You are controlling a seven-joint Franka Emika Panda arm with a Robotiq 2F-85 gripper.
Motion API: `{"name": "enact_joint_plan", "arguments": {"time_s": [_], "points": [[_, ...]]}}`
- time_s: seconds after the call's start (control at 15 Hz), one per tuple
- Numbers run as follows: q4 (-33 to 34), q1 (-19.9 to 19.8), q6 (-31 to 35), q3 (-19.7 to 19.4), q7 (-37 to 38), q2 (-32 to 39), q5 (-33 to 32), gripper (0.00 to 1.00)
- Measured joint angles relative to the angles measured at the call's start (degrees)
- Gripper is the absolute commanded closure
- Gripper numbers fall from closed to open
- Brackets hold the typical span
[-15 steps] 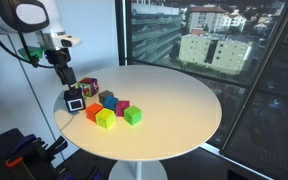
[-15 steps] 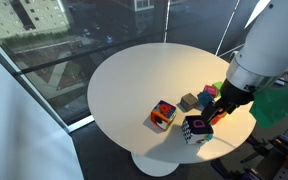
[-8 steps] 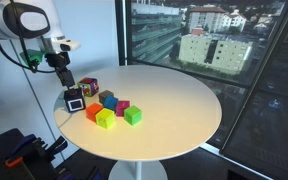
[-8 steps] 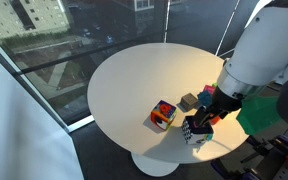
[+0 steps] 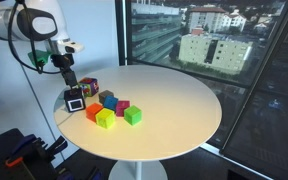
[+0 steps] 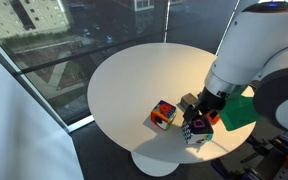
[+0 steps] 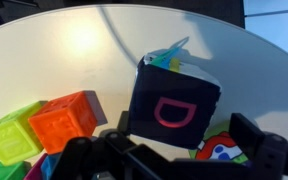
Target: Put the white and black block on the purple block
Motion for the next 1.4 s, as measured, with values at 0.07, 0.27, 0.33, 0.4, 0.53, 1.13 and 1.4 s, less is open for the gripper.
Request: {"name": "enact_joint_plan", "arguments": {"time_s": [0.07,0.27,0.33,0.4,0.53,1.13,1.4], "points": [[0.55,0.16,0.04,0.0,0.44,0.73,-0.04,0.0],[1.88,0.74,0.45,-0.06,2.46,2.83,-0.86,0.0],[2.2,1.01,0.72,-0.12,3.16,3.57,-1.27,0.0],[2.45,1.27,0.93,-0.18,3.84,4.19,-1.63,0.0],[2.86,1.78,1.2,-0.44,5.04,5.23,-2.54,0.0],[3.45,2.91,1.23,-2.43,9.0,6.18,-7.93,0.0],[3.45,2.93,0.89,-2.94,11.21,6.22,-11.94,0.0]]}}
